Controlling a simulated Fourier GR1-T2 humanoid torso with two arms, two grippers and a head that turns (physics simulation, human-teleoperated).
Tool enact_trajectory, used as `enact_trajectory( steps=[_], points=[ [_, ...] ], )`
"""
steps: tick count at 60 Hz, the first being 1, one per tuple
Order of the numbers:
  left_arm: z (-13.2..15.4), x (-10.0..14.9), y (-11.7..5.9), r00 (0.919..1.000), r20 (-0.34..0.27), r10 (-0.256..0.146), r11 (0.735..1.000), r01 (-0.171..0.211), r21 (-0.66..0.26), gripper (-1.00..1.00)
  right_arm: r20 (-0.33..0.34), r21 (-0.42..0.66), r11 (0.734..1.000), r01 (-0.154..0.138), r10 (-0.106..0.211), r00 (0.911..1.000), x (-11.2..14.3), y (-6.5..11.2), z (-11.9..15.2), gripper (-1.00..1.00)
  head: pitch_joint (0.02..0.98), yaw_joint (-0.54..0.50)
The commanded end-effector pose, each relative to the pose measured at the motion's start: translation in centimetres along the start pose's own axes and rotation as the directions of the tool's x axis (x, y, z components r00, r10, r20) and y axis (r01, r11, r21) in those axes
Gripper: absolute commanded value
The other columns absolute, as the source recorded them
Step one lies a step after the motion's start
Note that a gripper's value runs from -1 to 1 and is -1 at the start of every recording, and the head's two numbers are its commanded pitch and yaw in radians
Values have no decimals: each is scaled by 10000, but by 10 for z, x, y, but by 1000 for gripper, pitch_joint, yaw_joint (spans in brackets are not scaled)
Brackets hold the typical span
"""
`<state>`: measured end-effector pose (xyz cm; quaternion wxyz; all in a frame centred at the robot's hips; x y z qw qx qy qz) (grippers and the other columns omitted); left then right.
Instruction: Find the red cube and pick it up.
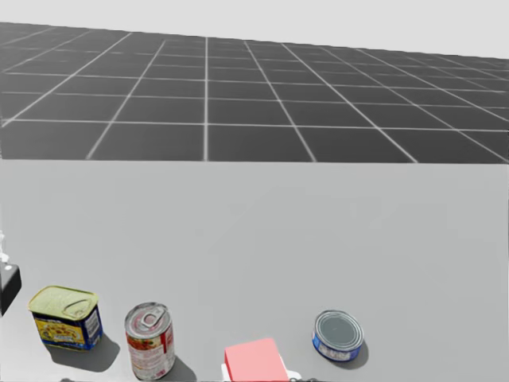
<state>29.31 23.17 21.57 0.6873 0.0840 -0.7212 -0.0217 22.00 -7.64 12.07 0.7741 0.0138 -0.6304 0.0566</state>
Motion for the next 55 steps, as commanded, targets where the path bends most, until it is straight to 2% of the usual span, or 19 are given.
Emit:
enact_trajectory(
  steps=[1,13,21,28,31,33,36,37,40,42,44,47,48,52,53,55],
  points=[
    [0,0,1,10000,0,-9,10000,9,29,-1000,-141,-1332,9909,171,-191,9997,-7,-16,0,1000,476,-131],
    [0,0,2,10000,4,3,10000,-3,55,-1000,143,-1069,9938,300,-286,9995,9,-15,7,1000,459,-124],
    [0,0,2,10000,6,12,10000,-12,58,-1000,528,-740,9965,379,-340,9980,38,-17,17,1000,471,-126],
    [0,0,2,10000,6,11,10000,-11,58,-1000,1196,-523,9979,375,-311,9923,68,-22,25,1000,475,-127],
    [0,0,2,10000,6,12,10000,-12,59,-1000,1551,-378,9984,410,-346,9873,84,-25,28,1000,477,-127],
    [0,0,2,10000,6,12,10000,-12,59,-1000,1763,-263,9982,537,-483,9831,97,-28,30,1000,476,-127],
    [1,0,2,10000,29,64,9999,-64,109,-1000,2027,-227,9984,522,-466,9781,106,-30,31,1000,476,-128],
    [0,0,2,10000,34,65,9999,-65,116,-1000,2282,-148,9986,511,-464,9725,113,-32,31,1000,474,-129],
    [0,1,3,10000,35,70,9999,-70,121,-1000,2440,-93,9984,550,-511,9684,119,-34,32,1000,471,-131],
    [1,2,3,9999,31,116,9999,-116,100,-1000,2750,-46,9985,552,-518,9600,127,-37,31,1000,468,-132],
    [1,2,4,9999,33,125,9999,-125,93,-1000,2839,-32,9980,628,-593,9570,132,-38,31,1000,466,-133],
    [1,2,4,9999,34,152,9999,-152,80,-1000,3149,-63,9973,726,-669,9468,141,-42,31,1000,463,-133],
    [1,2,4,9998,31,177,9998,-178,56,-1000,3503,-151,9975,688,-592,9348,150,-46,32,1000,461,-132],
    [1,2,4,9998,34,180,9998,-180,49,-1000,3804,-151,9962,862,-740,9219,163,-51,35,1000,459,-132],
    [1,2,4,9998,36,171,9998,-171,49,-1000,4100,-180,9959,892,-740,9091,172,-54,38,1000,459,-132],
    [0,2,4,9999,37,165,9999,-165,49,-1000,4353,-272,9967,767,-573,8985,178,-57,40,1000,458,-132]
  ],
)
